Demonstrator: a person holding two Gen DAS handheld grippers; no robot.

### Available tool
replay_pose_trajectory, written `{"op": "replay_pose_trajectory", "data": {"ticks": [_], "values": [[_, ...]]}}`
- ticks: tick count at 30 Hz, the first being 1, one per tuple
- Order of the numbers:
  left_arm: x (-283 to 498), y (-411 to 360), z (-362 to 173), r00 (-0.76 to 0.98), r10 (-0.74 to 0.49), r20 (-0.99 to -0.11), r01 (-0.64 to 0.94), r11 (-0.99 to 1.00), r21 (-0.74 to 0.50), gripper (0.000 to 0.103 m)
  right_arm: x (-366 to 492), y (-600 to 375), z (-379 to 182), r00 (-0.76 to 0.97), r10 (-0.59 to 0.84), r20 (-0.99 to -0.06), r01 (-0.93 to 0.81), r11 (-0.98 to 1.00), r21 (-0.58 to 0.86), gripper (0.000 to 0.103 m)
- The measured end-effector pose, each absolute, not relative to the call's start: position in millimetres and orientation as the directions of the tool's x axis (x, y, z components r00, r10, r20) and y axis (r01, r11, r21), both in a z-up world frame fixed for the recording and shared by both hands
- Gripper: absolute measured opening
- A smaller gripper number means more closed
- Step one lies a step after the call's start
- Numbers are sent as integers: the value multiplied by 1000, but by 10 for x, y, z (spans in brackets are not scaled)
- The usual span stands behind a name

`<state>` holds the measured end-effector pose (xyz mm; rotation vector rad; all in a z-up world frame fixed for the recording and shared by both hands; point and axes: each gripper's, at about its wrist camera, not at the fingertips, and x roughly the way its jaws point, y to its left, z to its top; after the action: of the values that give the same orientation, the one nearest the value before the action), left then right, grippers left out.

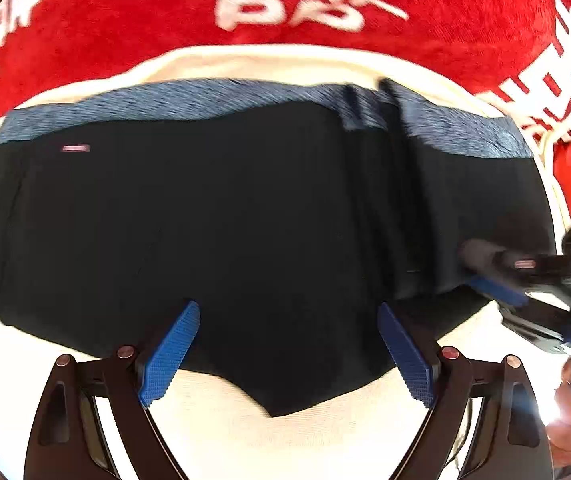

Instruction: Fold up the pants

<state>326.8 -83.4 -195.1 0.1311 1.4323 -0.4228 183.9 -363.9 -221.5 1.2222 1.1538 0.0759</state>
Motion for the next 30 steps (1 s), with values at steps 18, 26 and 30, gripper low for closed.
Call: {"op": "replay_pose_trajectory", "data": {"ticks": [18,26,30], "values": [[3308,-626,-1707,114,-183,-976,337,932,-135,91,1793,-3546,-2243,580,572,-581,512,299,805,13],[3335,-564,-1736,128,-124,-984,326,942,-76,91,1865,-3311,-2433,440,579,-686,511,467,722,16],[3422,-780,-1672,167,-136,-976,339,938,-73,91,1817,-3362,-2050,392,611,-687,439,532,724,35]]}}
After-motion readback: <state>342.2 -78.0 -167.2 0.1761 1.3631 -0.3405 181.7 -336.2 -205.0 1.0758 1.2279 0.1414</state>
